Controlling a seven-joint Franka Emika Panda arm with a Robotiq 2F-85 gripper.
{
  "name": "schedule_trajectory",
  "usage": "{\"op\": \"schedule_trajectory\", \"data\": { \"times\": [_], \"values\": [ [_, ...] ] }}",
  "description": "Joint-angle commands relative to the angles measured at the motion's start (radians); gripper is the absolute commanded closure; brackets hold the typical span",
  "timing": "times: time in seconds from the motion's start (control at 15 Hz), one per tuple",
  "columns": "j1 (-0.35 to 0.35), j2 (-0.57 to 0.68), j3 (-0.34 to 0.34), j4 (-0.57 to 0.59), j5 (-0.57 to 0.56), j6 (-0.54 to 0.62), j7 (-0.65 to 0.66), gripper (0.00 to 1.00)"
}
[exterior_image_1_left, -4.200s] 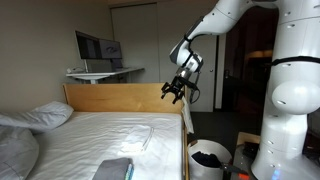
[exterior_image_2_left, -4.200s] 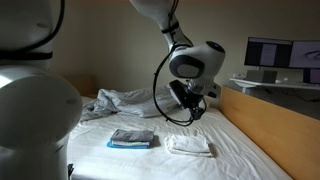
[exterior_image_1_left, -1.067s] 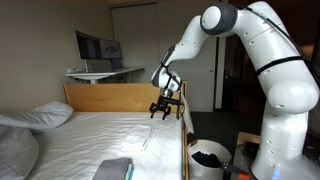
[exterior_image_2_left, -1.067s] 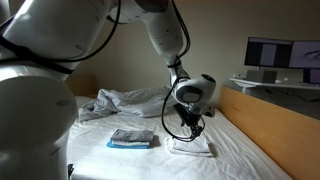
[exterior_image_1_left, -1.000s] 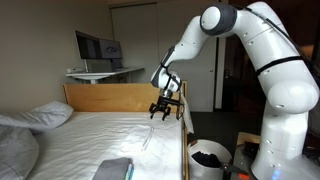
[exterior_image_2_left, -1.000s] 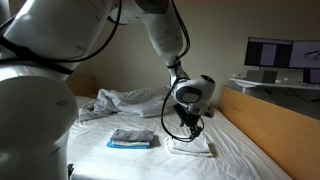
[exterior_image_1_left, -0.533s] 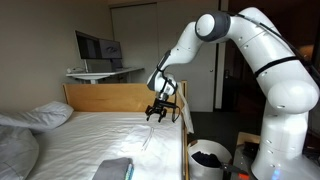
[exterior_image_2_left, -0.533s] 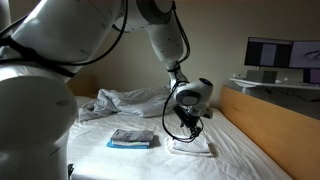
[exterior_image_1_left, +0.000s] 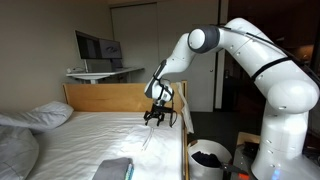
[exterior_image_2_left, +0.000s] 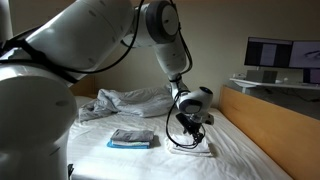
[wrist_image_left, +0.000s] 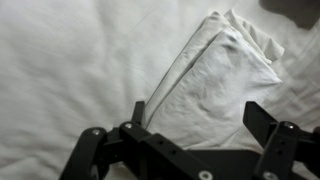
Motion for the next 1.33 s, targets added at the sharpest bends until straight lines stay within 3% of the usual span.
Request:
{"op": "schedule_trajectory", "data": {
  "times": [0.0,0.8,1.27],
  "values": [
    [-0.032,0.070,0.026,0.078,-0.066,0.017,0.073,0.00],
    [-0.093,0.285,0.036,0.298,-0.261,-0.041,0.215,0.00],
    [-0.131,0.354,0.114,0.396,-0.273,-0.162,0.178,0.00]
  ]
}}
